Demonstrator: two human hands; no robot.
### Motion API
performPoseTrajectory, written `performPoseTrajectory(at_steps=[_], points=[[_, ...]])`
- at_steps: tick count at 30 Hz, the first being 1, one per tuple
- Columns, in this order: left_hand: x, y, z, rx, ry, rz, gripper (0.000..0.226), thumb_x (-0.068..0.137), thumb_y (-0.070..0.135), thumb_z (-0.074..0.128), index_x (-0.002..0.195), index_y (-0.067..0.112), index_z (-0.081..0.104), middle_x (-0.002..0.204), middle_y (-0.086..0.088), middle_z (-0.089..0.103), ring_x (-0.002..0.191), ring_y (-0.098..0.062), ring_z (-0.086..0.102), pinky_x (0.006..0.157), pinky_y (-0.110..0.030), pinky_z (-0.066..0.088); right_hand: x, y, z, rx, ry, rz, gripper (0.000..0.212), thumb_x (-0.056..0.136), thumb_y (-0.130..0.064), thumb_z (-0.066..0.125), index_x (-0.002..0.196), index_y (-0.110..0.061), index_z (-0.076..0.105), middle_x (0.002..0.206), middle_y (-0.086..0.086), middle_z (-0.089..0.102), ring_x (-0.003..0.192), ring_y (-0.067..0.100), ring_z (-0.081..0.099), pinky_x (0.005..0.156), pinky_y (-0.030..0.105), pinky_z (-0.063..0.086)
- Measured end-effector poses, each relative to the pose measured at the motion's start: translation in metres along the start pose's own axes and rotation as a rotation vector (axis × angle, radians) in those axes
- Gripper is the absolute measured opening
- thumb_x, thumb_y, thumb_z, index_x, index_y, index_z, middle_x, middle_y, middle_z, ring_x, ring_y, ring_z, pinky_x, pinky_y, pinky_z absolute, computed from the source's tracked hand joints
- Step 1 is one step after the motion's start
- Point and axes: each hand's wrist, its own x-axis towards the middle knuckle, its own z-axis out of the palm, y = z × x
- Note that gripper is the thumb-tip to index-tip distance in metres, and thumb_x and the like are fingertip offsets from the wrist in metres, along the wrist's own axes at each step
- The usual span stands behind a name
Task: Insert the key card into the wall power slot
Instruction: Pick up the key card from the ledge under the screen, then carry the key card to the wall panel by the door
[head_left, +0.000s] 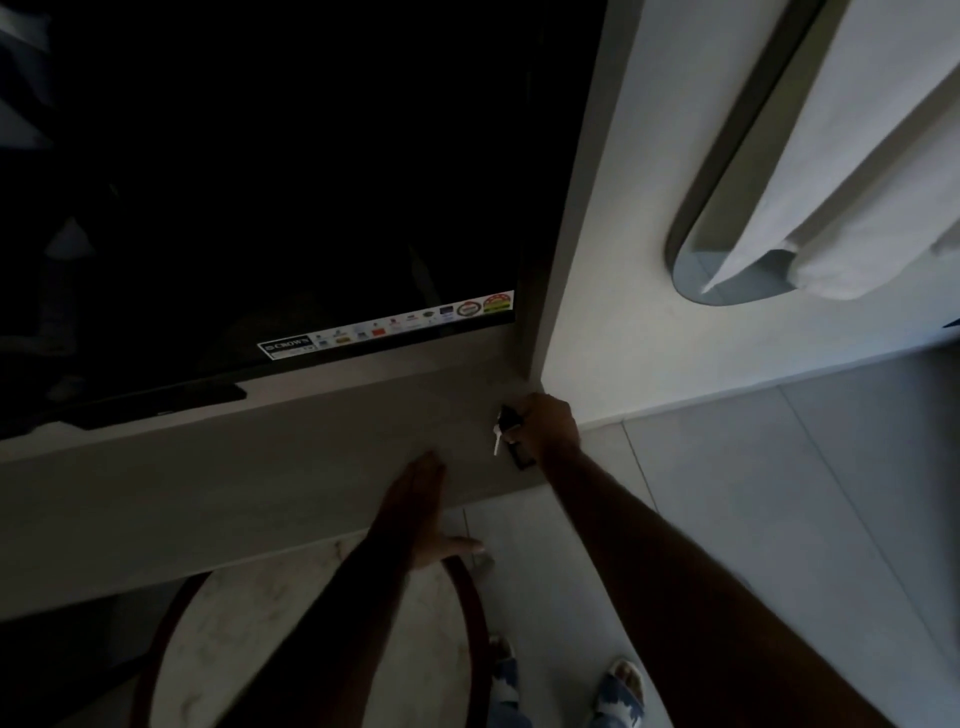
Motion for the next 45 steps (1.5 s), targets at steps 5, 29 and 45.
performPoseTrajectory(at_steps=[5, 29, 45], points=[[0.003, 0.009, -0.011, -0.073, -0.047, 0.0, 0.133, 0.07, 0.077, 0.071, 0.162, 0.012, 0.002, 0.171, -0.008, -0.006, 0.158, -0.026, -0.001, 0.127, -0.041, 0.011, -0.005, 0.012, -0.011, -0.013, -0.065, -0.02, 0.039, 0.072, -0.025, 0.082, 0.109, -0.019, 0.074, 0.121, 0.004, 0.07, 0.115, 0.023, 0.063, 0.081, 0.022, 0.042], [-0.027, 0.267, -0.17, -0.192, 0.238, 0.479, 0.13, 0.062, 0.082, 0.072, 0.161, 0.018, 0.018, 0.169, -0.002, 0.018, 0.155, -0.017, 0.014, 0.125, -0.037, 0.019, -0.179, 0.129, -0.284, 0.587, 0.427, -0.237, 0.023, 0.064, 0.002, 0.087, 0.078, -0.008, 0.072, 0.073, 0.008, 0.069, 0.062, 0.006, 0.061, 0.069, 0.025, 0.058], [-0.072, 0.528, -0.259, -0.212, 0.446, 0.848, 0.141, 0.045, 0.099, 0.062, 0.158, 0.023, 0.026, 0.165, 0.002, 0.03, 0.15, -0.016, 0.026, 0.122, -0.037, 0.026, -0.313, 0.254, -0.494, 0.686, 0.601, -0.321, 0.029, 0.067, 0.006, 0.086, 0.089, -0.004, 0.07, 0.095, 0.023, 0.076, 0.078, 0.024, 0.073, 0.074, 0.04, 0.063]])
